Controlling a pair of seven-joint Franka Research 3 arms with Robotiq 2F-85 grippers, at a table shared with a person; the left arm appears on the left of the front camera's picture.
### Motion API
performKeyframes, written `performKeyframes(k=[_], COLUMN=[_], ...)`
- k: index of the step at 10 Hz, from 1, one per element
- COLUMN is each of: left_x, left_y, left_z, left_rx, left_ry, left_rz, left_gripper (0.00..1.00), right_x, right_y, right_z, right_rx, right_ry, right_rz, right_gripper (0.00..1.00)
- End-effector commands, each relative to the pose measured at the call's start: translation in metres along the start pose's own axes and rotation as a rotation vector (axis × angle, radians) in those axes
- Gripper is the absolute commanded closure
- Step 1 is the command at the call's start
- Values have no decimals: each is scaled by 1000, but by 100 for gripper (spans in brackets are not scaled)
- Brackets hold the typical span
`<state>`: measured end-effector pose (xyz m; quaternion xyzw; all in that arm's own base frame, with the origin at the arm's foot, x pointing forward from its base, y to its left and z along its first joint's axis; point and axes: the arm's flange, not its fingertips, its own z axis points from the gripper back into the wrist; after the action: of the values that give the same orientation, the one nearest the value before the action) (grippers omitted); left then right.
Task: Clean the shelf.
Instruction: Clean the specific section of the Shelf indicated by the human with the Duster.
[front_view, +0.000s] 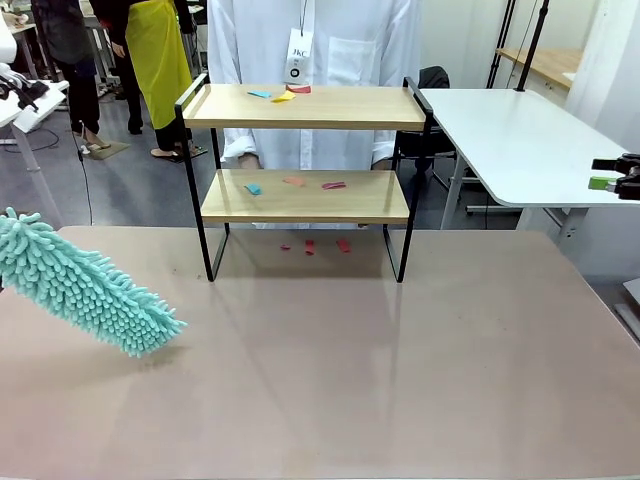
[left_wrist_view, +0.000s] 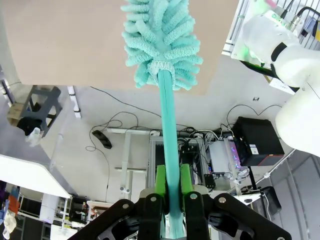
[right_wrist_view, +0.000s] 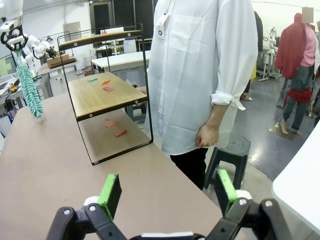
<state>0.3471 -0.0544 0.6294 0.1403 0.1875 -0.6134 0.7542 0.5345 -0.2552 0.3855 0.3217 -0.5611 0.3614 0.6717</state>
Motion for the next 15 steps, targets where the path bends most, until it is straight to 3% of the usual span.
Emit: performKeyframes(k=[1, 15], left_x=[-1, -1], left_y=[-1, -1], left_z=[2, 2], left_rx=[2, 2], left_ry=[-1, -1], left_rz=[17, 17], left_gripper=[87, 87], right_x=[2, 2], right_y=[0, 0], right_z=[-2, -2], right_rx=[-3, -3], right_ry=[2, 2], right_rz=[4, 4], right_gripper=[0, 0])
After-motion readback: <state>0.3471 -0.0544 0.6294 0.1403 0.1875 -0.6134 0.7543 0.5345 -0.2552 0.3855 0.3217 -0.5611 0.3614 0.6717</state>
